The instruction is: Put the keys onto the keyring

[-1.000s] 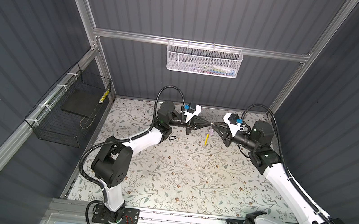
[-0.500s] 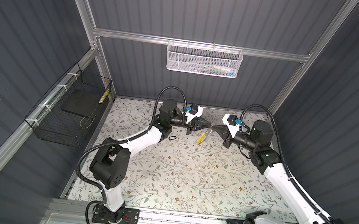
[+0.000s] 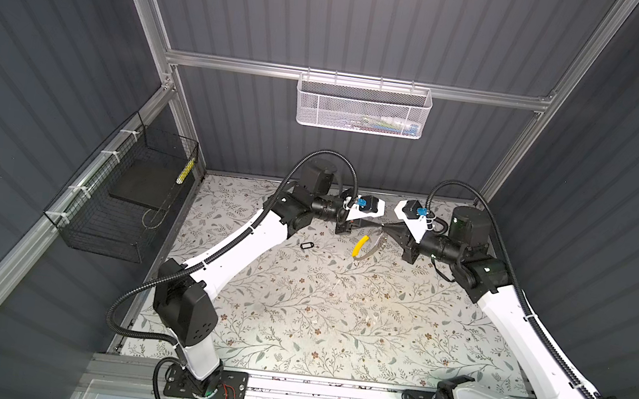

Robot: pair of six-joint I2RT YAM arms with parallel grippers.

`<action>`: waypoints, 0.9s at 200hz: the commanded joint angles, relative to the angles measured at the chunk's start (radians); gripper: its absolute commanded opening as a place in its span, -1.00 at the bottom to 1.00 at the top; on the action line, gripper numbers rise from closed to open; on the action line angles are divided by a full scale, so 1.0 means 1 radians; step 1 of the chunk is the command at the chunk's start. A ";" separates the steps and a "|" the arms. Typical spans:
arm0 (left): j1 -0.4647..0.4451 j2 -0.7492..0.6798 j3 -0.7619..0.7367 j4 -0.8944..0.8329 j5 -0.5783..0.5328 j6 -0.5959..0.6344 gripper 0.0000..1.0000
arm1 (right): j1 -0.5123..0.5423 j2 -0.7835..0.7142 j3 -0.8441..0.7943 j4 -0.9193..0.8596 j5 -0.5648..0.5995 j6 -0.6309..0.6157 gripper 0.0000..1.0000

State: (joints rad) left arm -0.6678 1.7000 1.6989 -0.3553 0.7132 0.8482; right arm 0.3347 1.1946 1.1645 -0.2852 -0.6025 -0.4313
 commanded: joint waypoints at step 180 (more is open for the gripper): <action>-0.039 0.078 0.122 -0.241 -0.098 0.127 -0.70 | 0.041 0.007 0.036 -0.046 -0.012 -0.041 -1.00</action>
State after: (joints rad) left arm -0.7017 1.7573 1.7958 -0.5655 0.6201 0.9699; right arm 0.3614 1.2076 1.1748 -0.3637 -0.5789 -0.4725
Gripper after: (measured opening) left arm 0.167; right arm 0.050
